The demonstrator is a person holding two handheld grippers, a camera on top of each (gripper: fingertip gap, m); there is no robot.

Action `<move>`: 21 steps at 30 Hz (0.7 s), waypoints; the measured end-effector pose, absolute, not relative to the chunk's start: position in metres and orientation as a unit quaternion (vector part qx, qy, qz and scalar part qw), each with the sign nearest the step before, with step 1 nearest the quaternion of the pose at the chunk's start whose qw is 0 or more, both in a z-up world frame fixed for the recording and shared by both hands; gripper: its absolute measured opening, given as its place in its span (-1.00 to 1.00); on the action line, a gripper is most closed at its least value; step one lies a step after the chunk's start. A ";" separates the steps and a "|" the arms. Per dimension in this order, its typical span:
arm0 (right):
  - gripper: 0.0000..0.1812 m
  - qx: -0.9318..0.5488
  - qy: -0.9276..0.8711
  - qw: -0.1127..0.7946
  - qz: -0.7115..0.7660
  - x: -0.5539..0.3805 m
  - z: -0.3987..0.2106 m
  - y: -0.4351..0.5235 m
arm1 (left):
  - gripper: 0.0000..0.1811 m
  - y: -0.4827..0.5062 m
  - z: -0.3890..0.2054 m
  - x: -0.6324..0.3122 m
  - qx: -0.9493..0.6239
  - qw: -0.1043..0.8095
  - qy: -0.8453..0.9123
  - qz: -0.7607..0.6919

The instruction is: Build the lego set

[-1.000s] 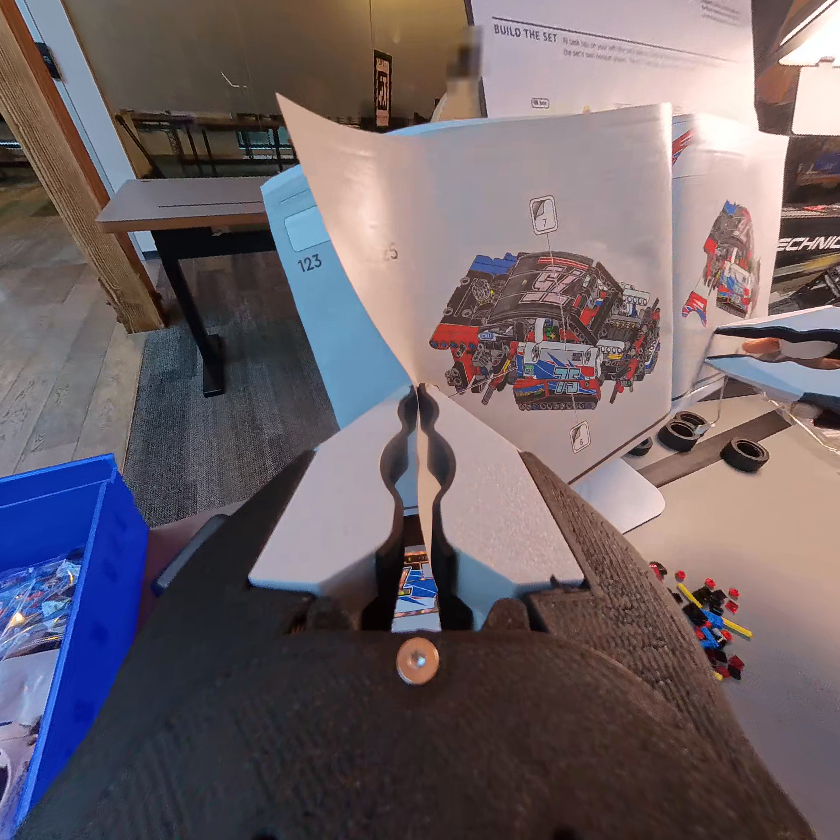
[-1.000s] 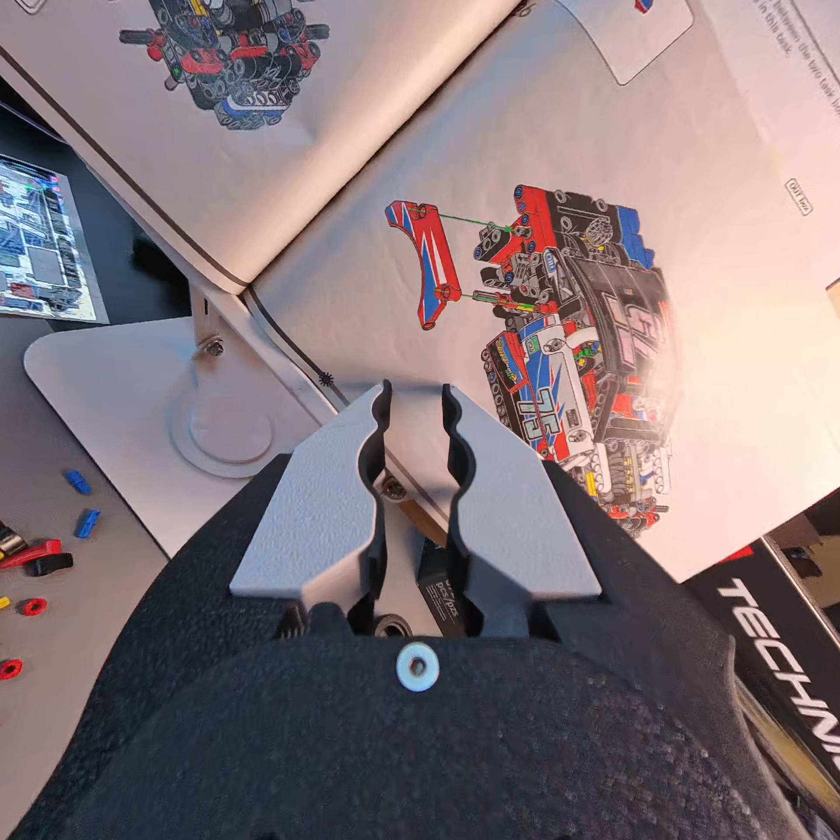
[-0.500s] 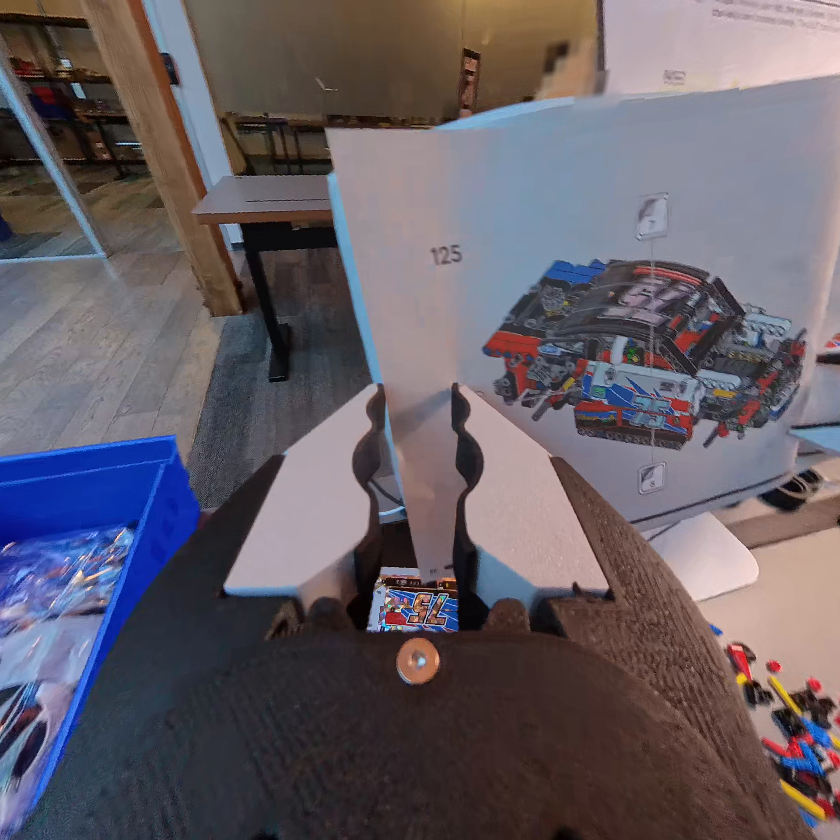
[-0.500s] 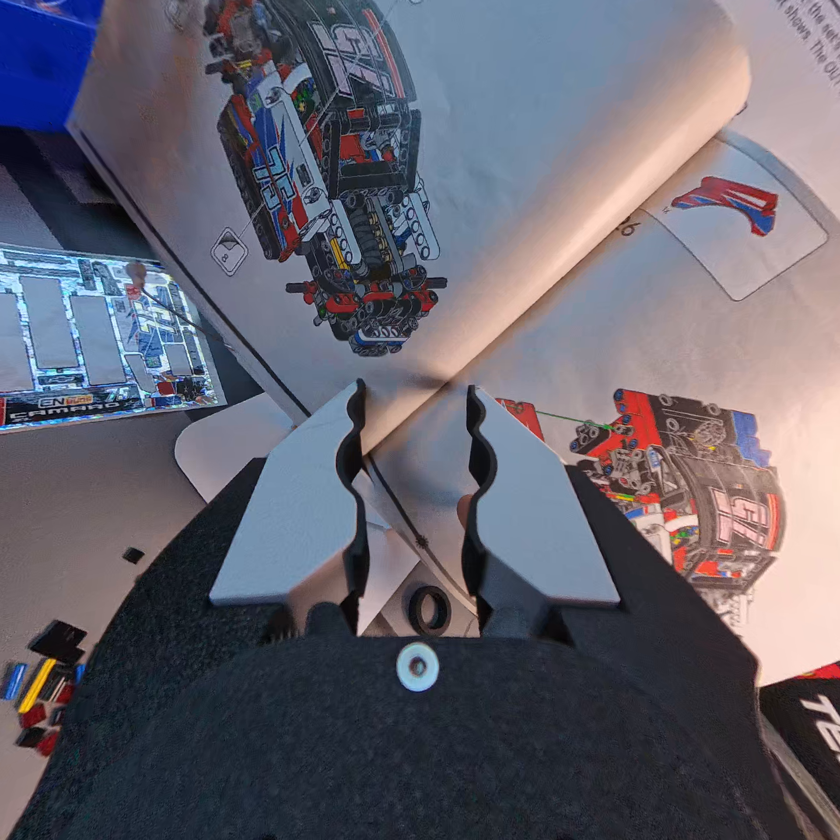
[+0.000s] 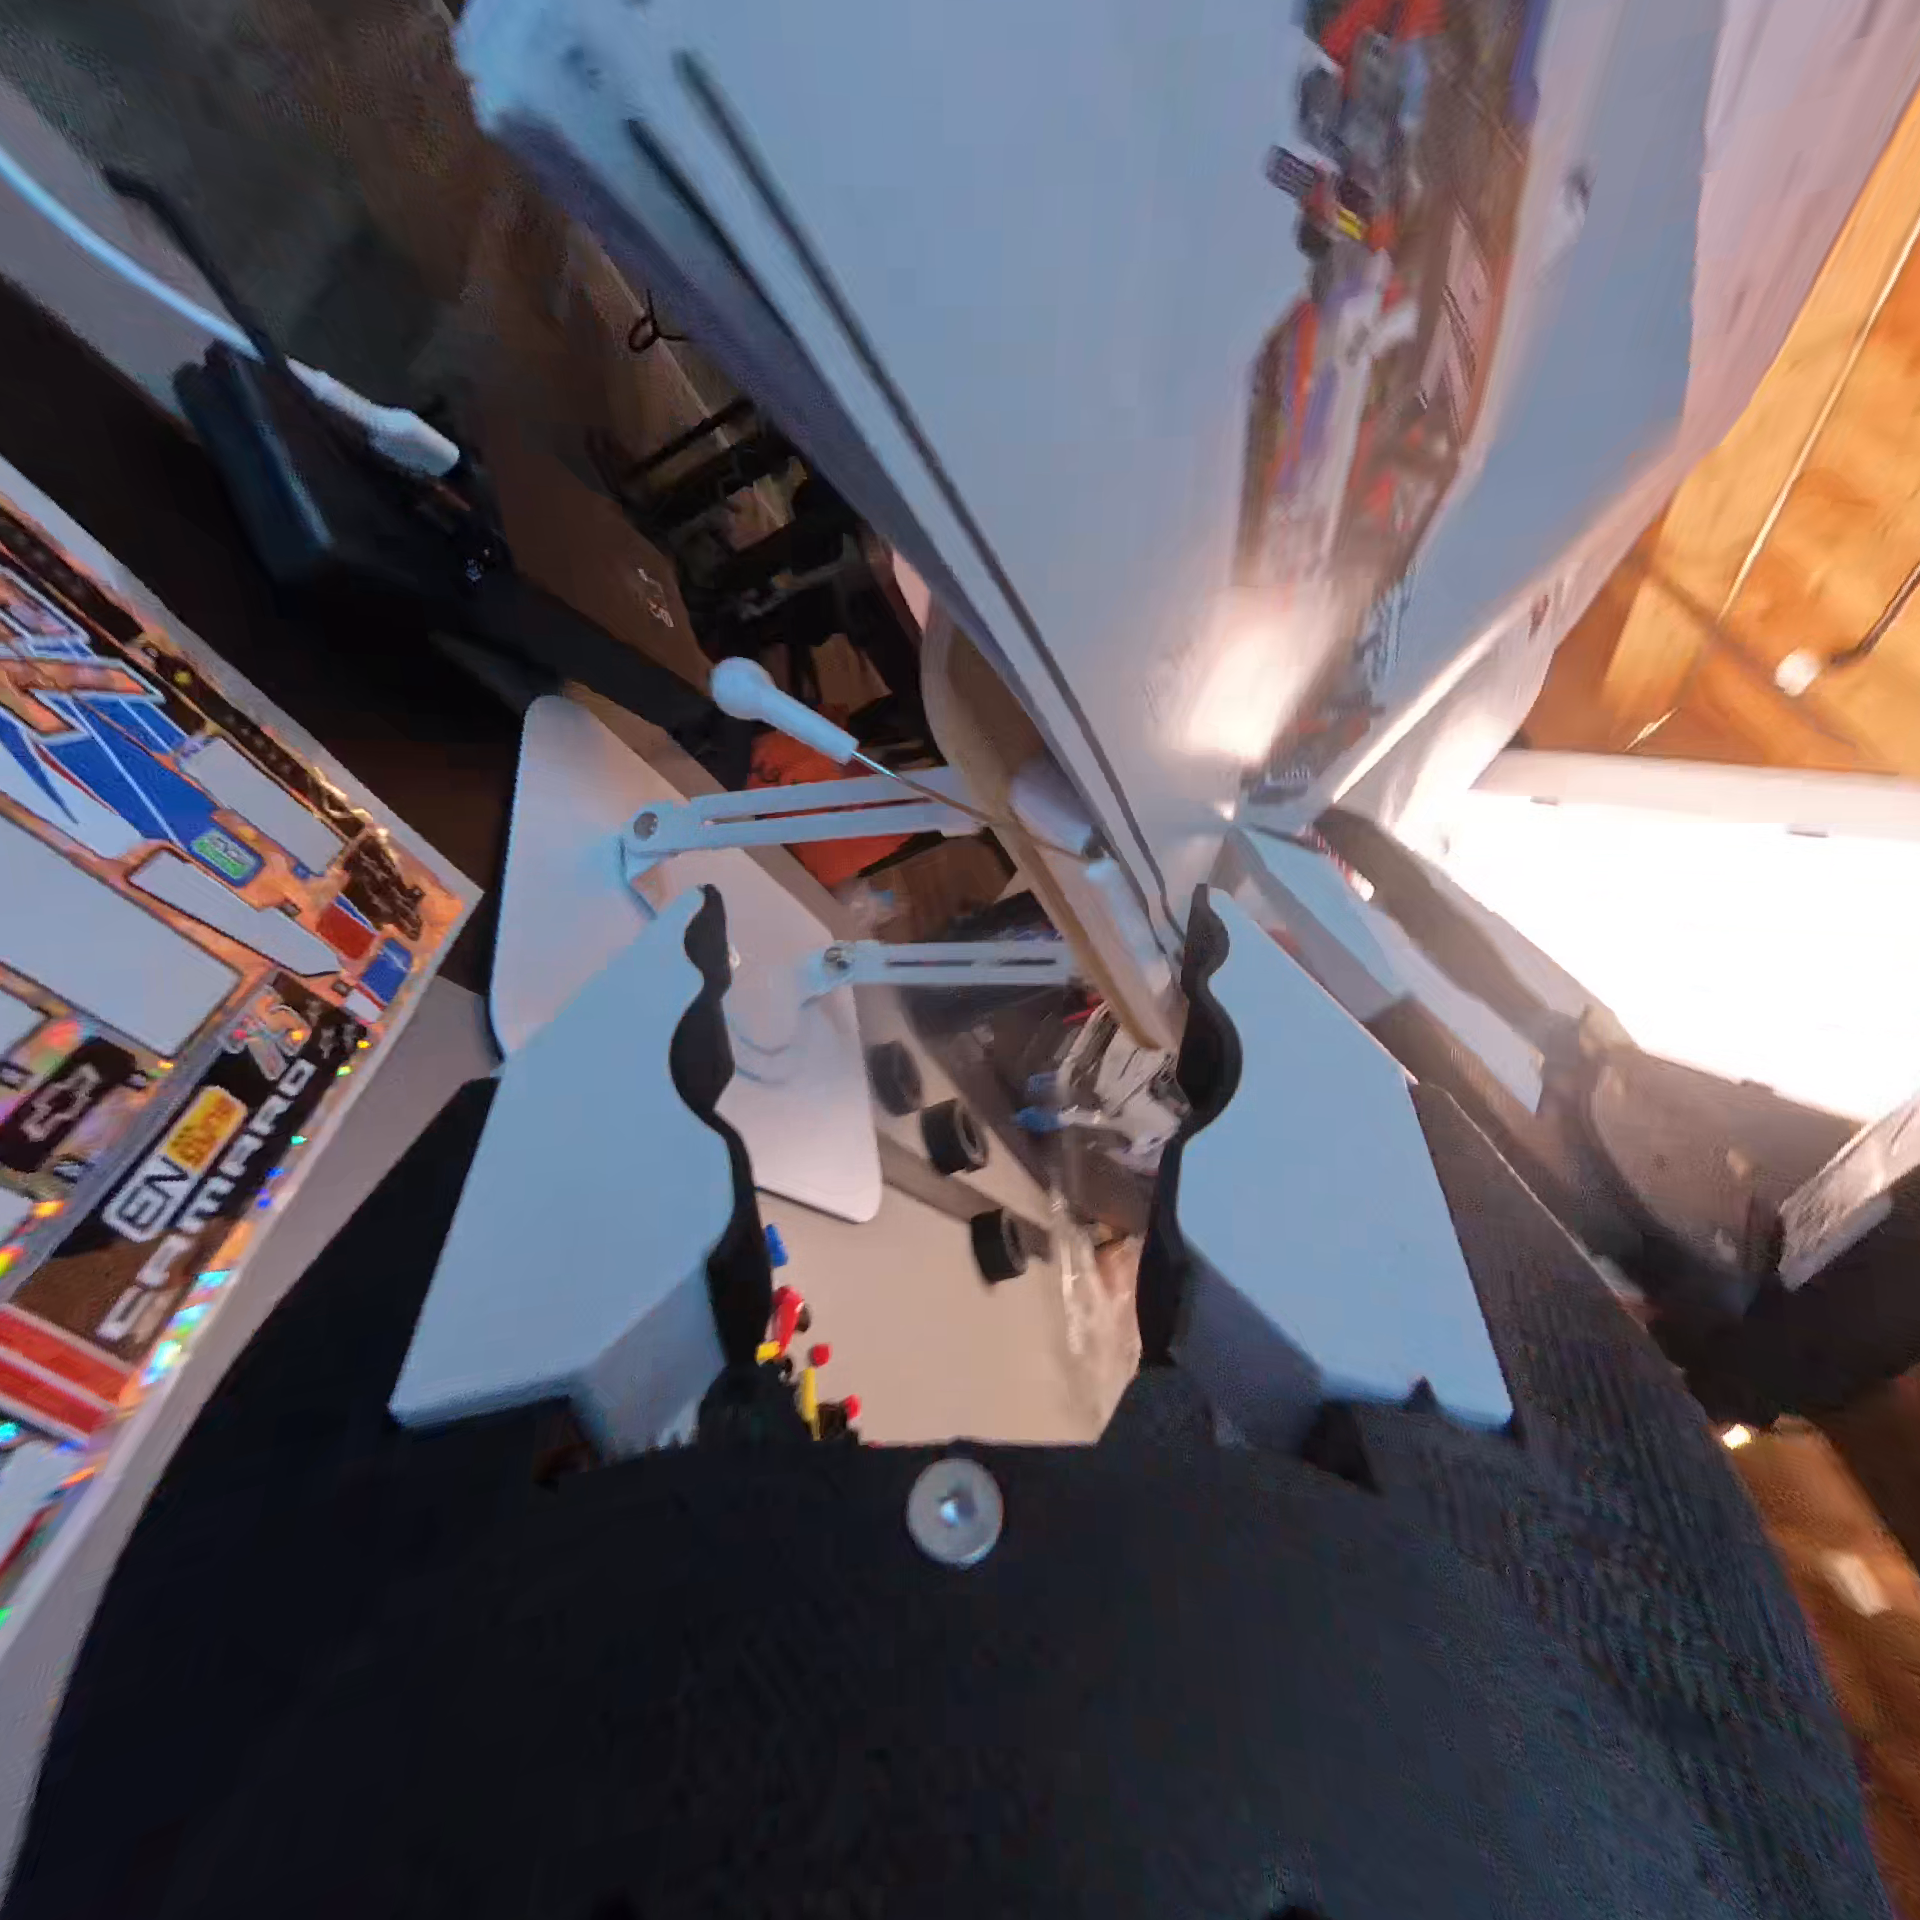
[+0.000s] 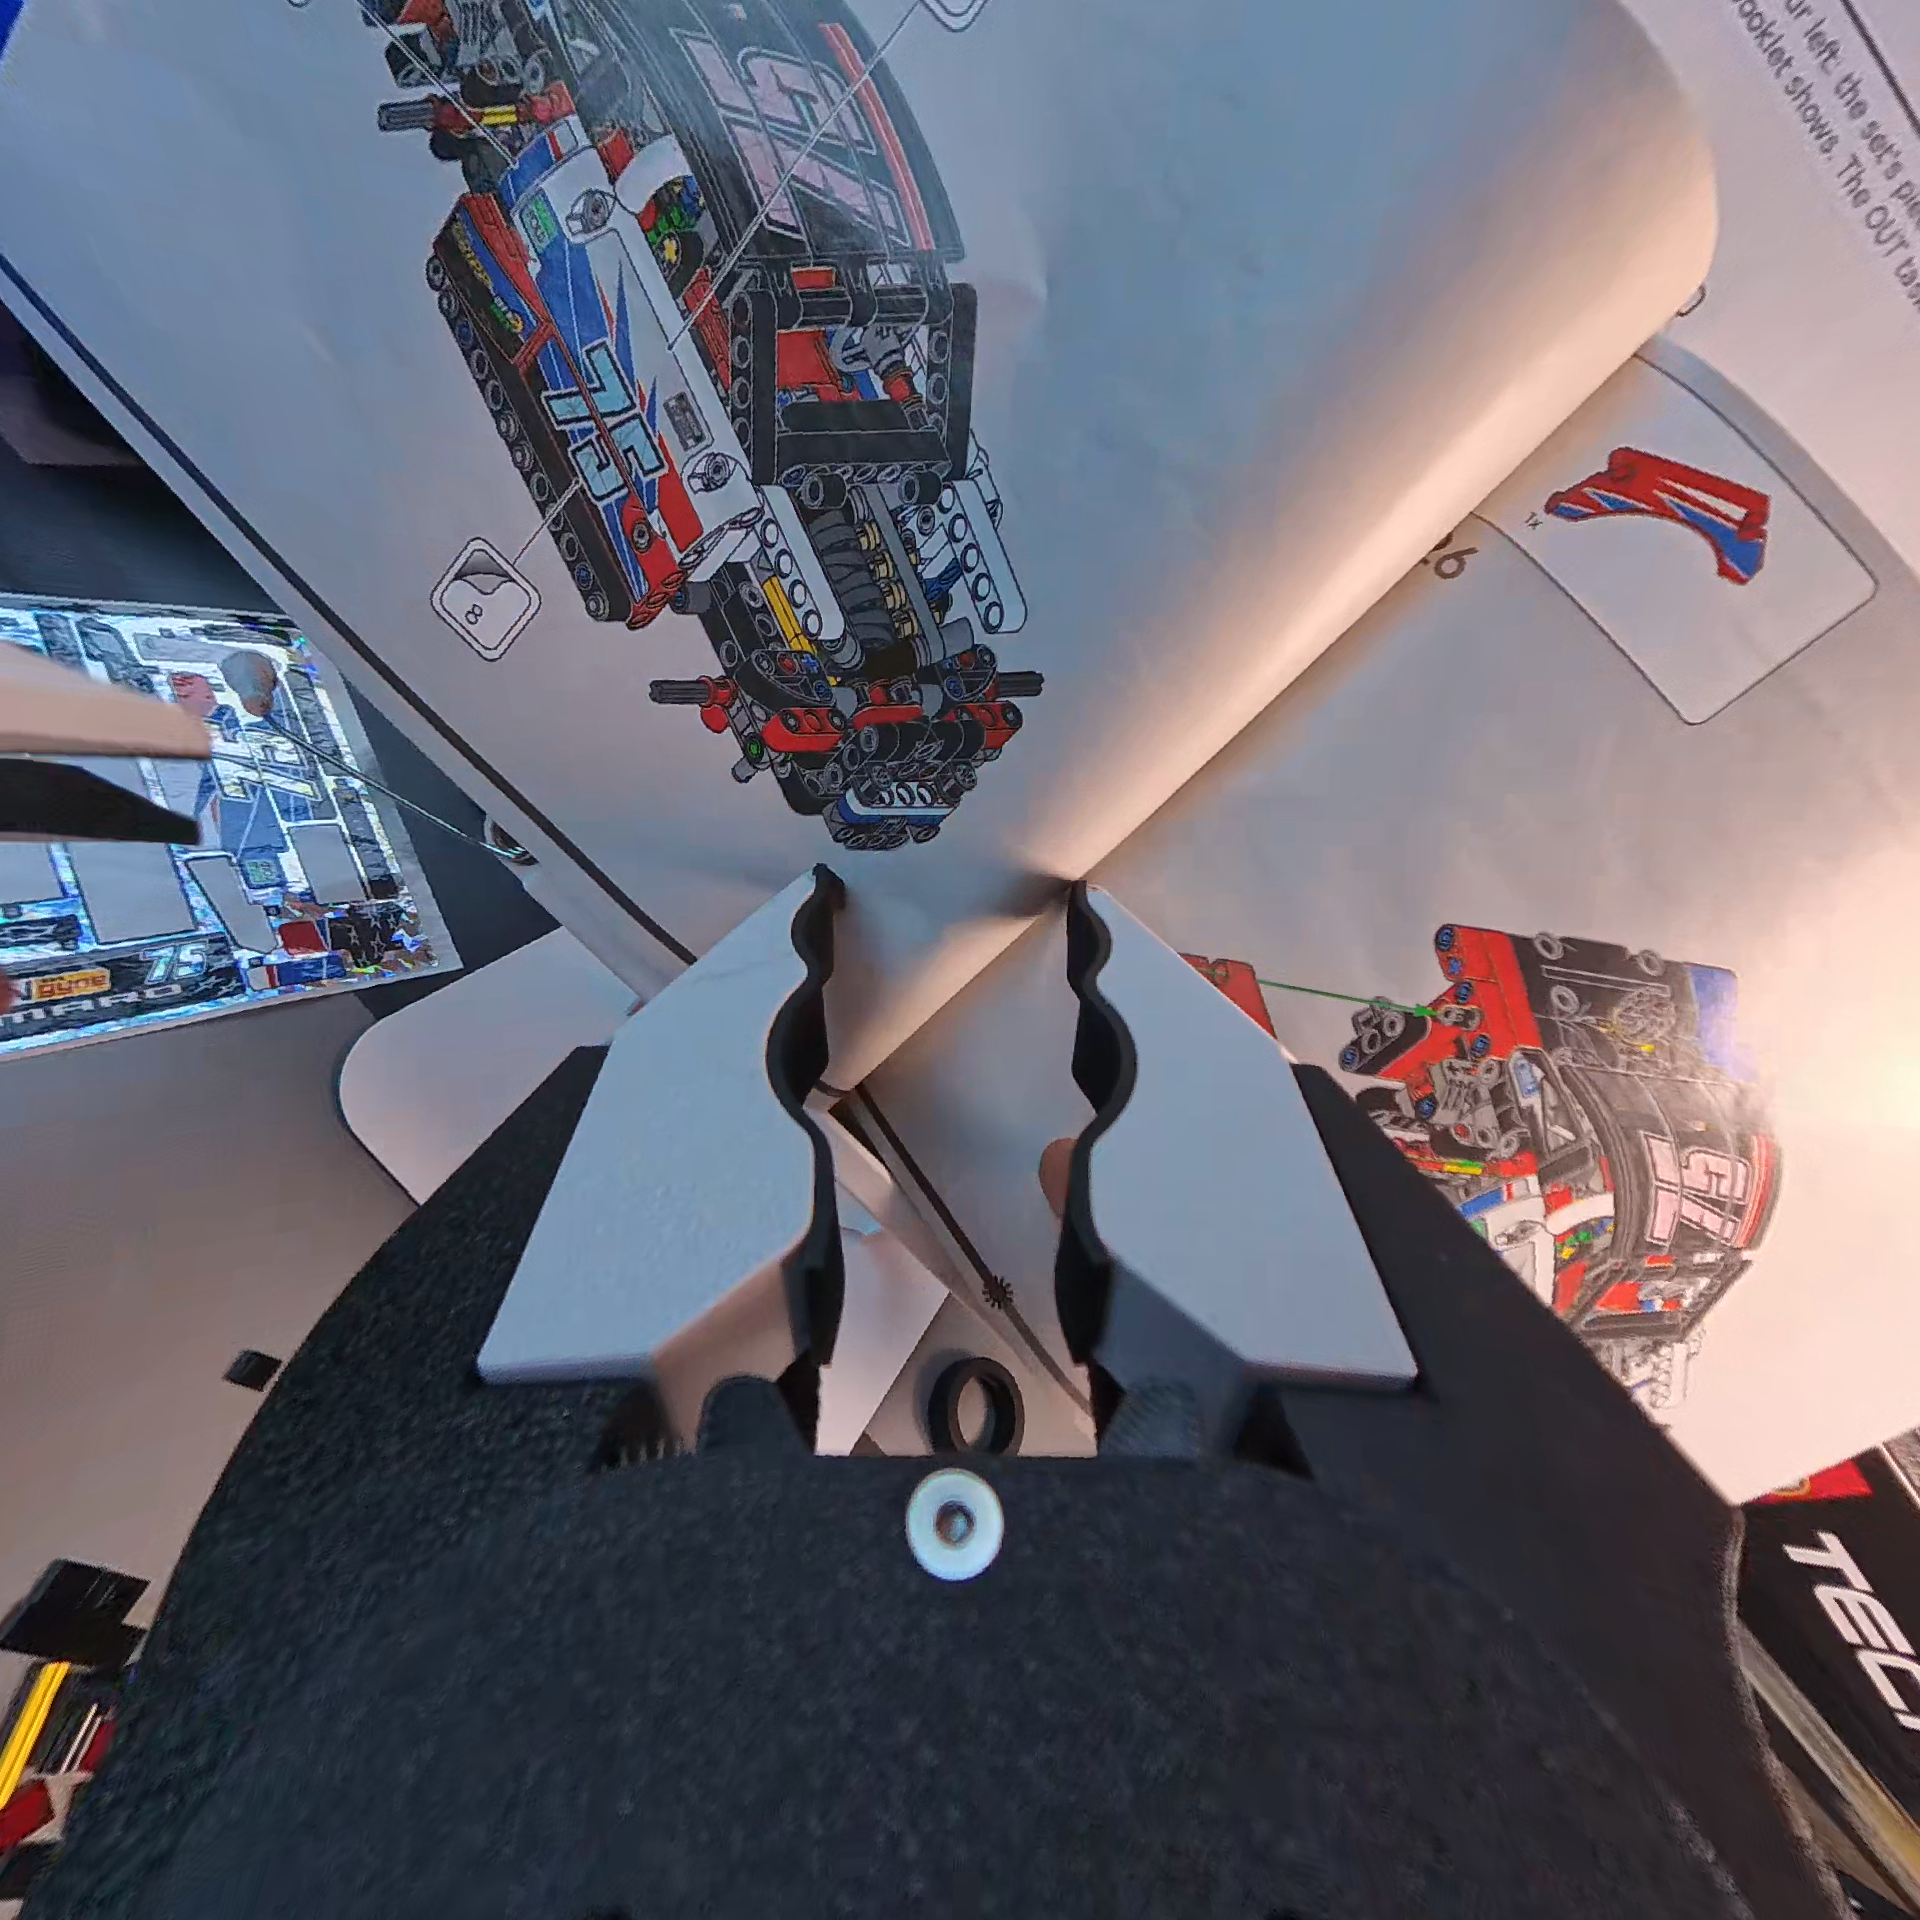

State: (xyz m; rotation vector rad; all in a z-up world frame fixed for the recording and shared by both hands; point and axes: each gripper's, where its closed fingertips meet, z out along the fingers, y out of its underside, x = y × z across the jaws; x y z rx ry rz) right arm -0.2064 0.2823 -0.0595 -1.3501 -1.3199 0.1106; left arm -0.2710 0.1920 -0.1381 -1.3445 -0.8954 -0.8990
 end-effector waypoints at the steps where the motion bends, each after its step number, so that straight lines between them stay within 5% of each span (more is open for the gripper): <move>1: -0.53 -0.580 -0.565 0.585 0.049 -0.206 -0.060 0.282 | -0.14 0.199 -0.140 -0.279 -0.555 0.604 -0.407 -0.403; 3: -0.53 -0.580 -0.564 0.586 0.051 -0.206 -0.060 0.283 | -0.27 0.208 -0.142 -0.298 -0.511 0.615 -0.434 -0.416; 5: -0.54 -0.578 -0.566 0.587 0.046 -0.206 -0.060 0.283 | -0.87 0.209 -0.132 -0.301 -0.461 0.626 -0.425 -0.463; 6: -0.54 -0.577 -0.566 0.587 0.046 -0.207 -0.060 0.283 | -0.93 0.208 -0.129 -0.301 -0.457 0.631 -0.422 -0.464; 14: -0.53 -0.578 -0.556 0.595 0.054 -0.208 -0.061 0.286 | -0.98 0.192 -0.083 -0.286 -0.542 0.696 -0.349 -0.317; 21: -0.53 -0.576 -0.554 0.597 0.071 -0.207 -0.061 0.285 | -1.00 0.249 -0.049 -0.236 -0.750 0.655 -0.049 -0.082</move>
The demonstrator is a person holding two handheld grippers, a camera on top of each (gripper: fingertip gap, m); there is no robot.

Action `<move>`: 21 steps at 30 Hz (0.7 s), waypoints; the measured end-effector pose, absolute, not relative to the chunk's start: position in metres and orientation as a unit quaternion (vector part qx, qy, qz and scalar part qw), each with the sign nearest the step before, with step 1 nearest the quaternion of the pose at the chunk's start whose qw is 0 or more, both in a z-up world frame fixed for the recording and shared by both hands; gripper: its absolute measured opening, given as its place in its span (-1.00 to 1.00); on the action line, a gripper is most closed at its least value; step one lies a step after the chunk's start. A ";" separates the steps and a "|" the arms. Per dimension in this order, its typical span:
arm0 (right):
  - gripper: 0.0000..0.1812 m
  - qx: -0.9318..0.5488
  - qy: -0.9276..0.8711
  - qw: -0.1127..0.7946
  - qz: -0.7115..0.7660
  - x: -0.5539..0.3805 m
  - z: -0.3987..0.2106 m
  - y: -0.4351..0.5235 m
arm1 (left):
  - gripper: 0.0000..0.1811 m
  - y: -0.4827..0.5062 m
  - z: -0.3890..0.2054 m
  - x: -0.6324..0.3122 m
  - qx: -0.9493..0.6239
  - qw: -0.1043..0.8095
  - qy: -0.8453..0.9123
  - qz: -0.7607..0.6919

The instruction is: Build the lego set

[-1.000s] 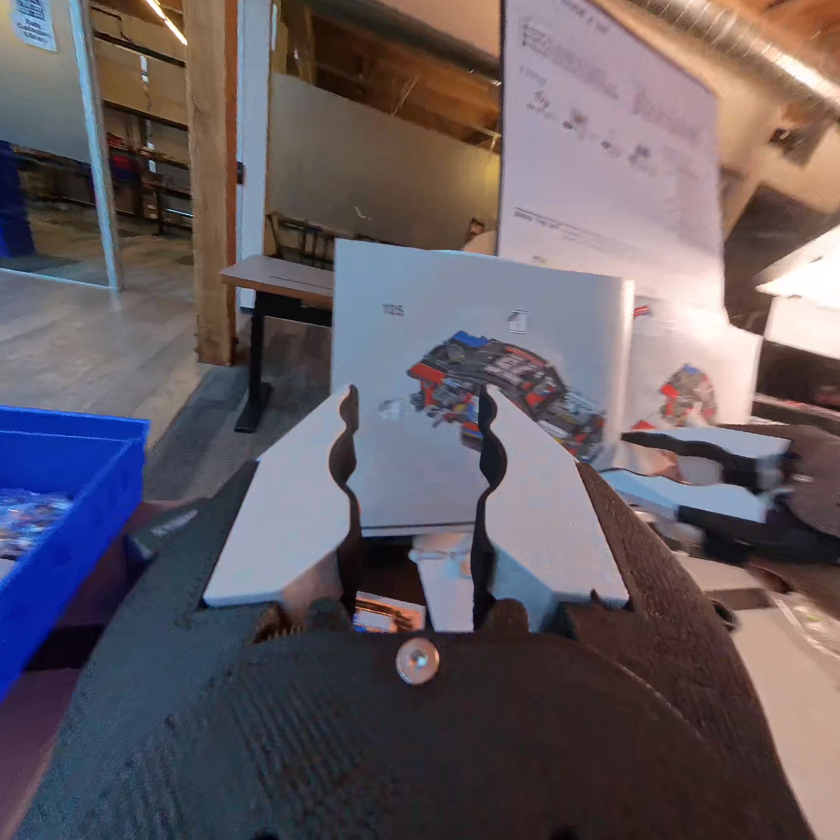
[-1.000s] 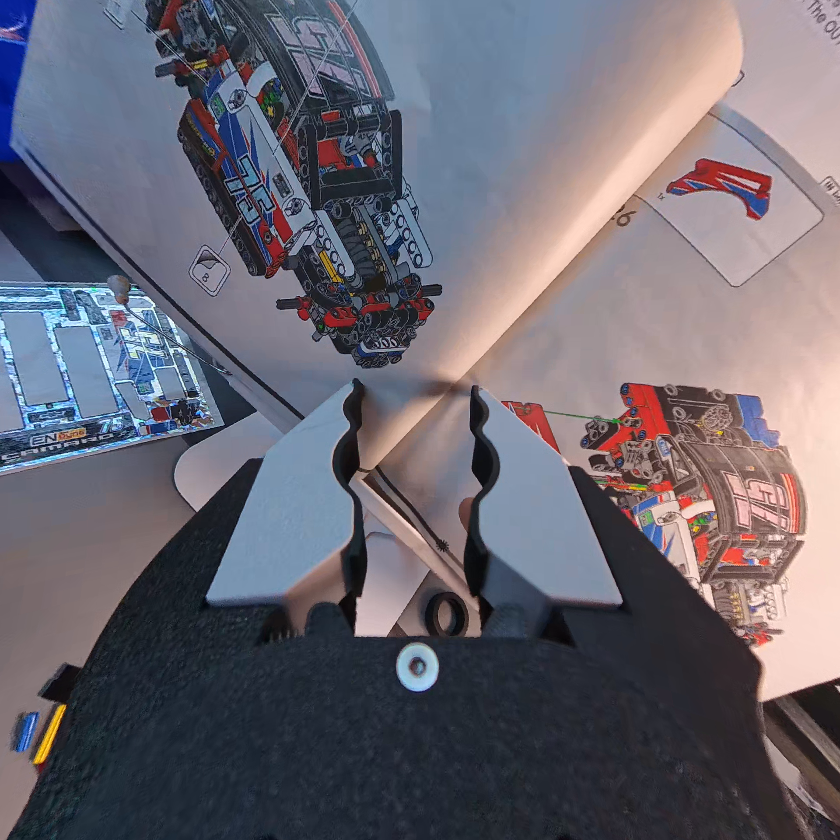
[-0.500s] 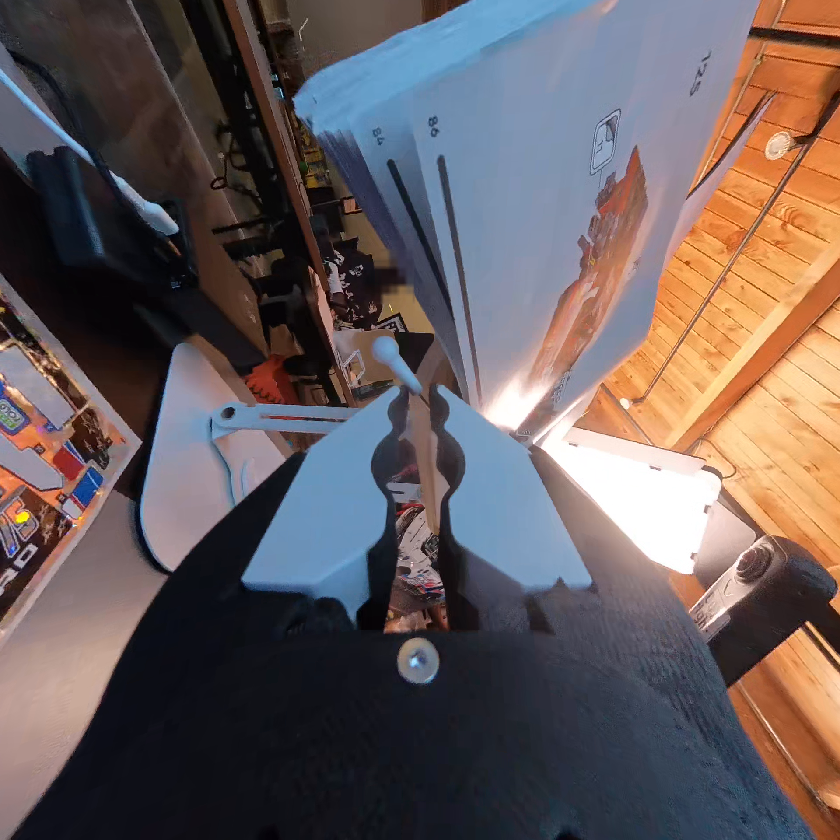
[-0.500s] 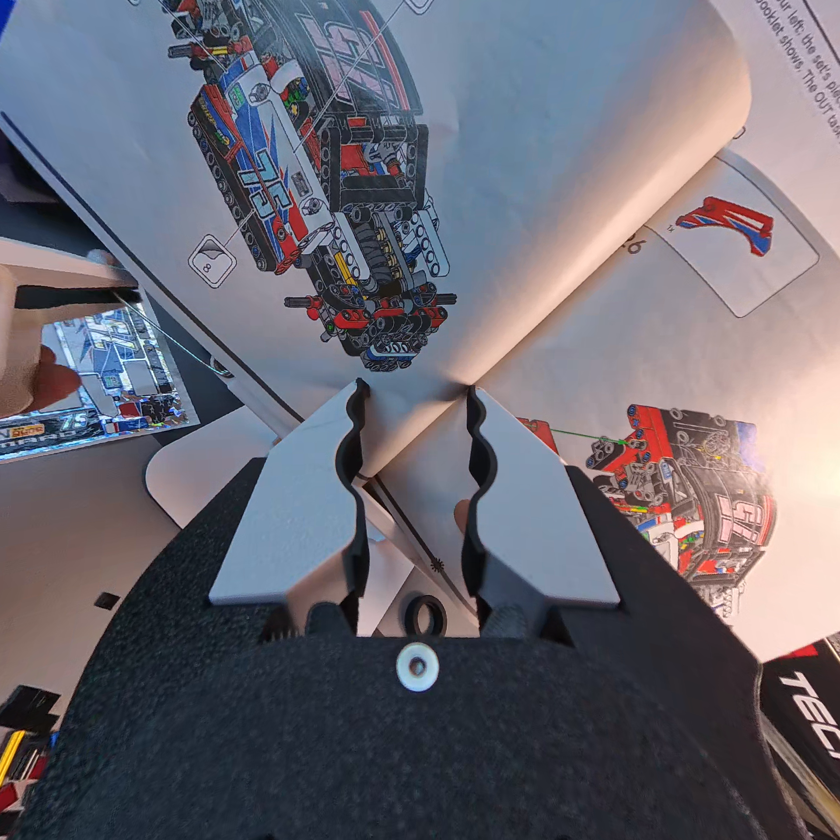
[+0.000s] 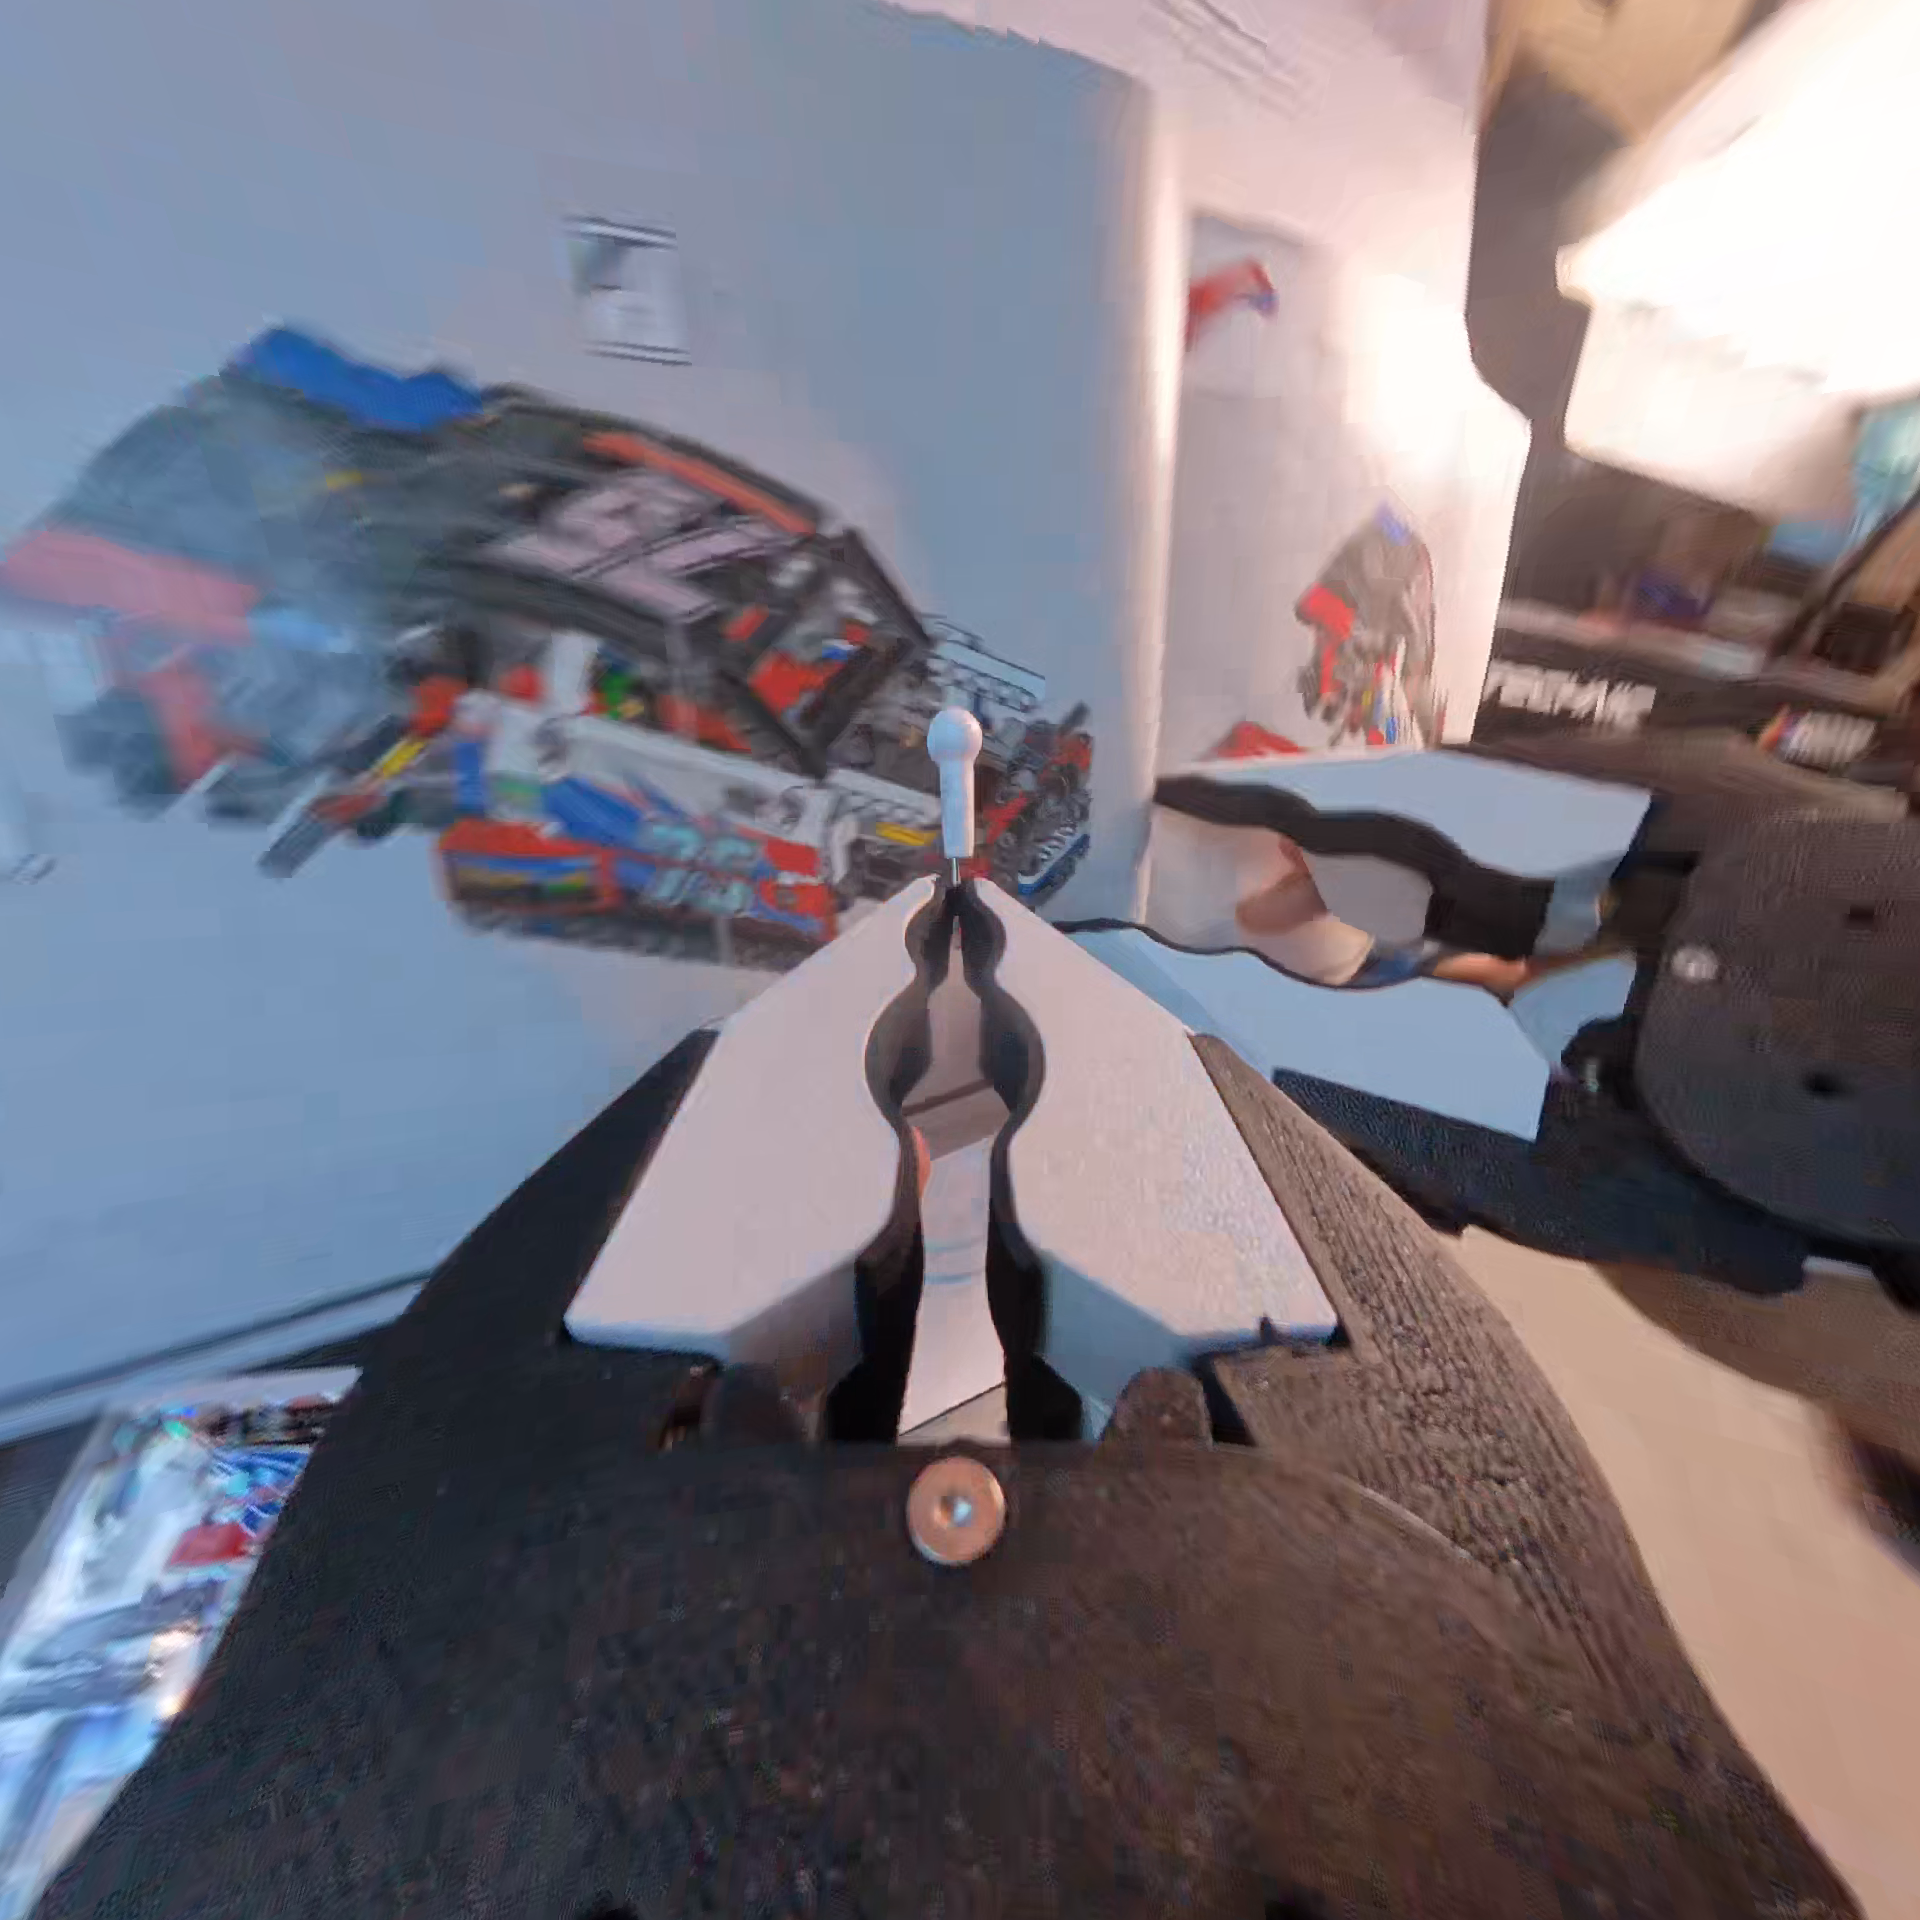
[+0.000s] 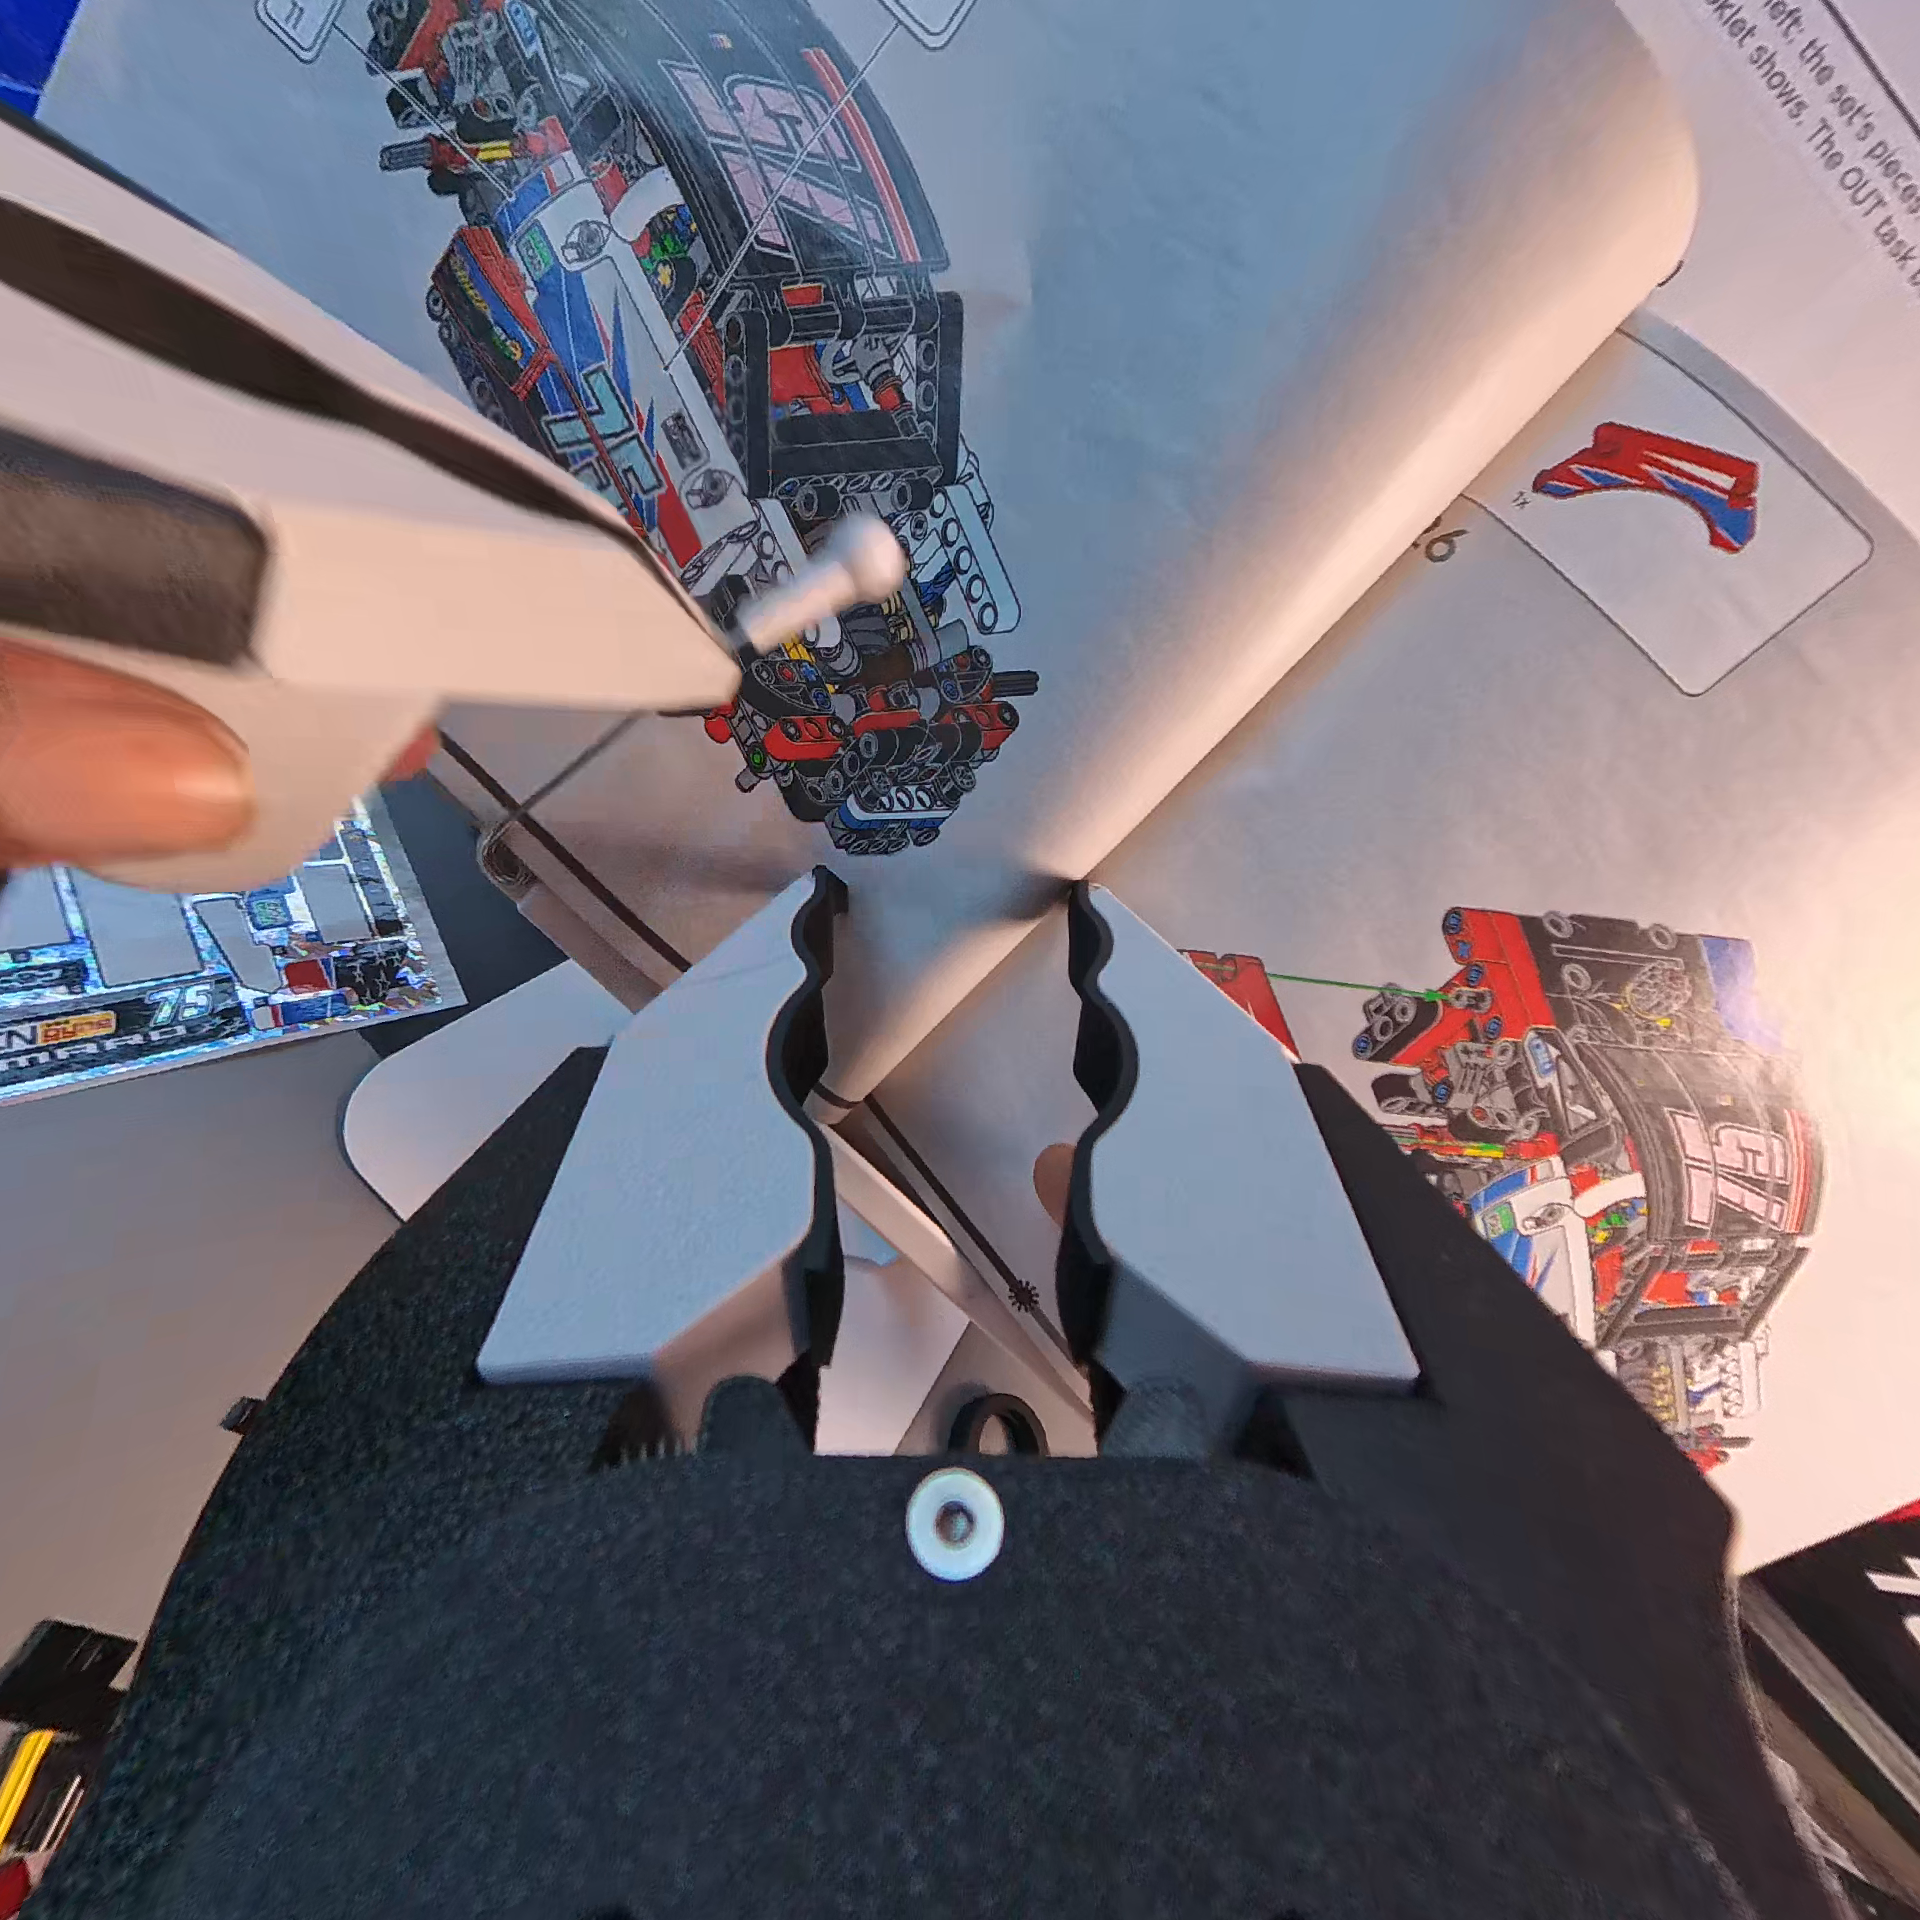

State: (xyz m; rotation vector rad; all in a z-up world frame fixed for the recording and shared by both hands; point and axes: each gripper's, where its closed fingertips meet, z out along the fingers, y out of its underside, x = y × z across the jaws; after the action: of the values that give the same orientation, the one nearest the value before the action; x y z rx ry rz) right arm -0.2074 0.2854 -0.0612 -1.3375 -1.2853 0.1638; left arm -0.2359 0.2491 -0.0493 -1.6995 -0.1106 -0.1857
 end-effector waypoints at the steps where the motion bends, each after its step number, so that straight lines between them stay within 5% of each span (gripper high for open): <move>1: -0.53 -0.576 -0.553 0.597 0.075 -0.207 -0.061 0.285 | -1.00 0.256 -0.054 -0.224 -0.769 0.639 0.012 -0.038; 5: -0.53 -0.568 -0.561 0.592 0.106 -0.205 -0.062 0.286 | -1.00 0.261 -0.066 -0.207 -0.765 0.615 0.167 0.095; 15: -0.45 -0.543 -0.595 0.578 0.129 -0.199 -0.068 0.278 | -1.00 0.257 -0.071 -0.203 -0.779 0.570 0.251 0.066; 18: -0.42 -0.549 -0.558 0.592 0.193 -0.172 -0.059 0.269 | -0.68 0.249 -0.051 -0.188 -0.764 0.593 0.248 0.050; 21: -0.47 -0.568 -0.482 0.616 0.257 -0.123 -0.065 0.274 | -0.78 0.247 -0.032 -0.161 -0.741 0.615 0.266 0.043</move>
State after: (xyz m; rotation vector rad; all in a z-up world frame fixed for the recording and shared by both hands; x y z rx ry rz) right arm -0.1226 0.2742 -0.0647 -1.3081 -1.1108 0.5917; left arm -0.1614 0.2474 -0.0318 -1.7070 0.6134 0.0982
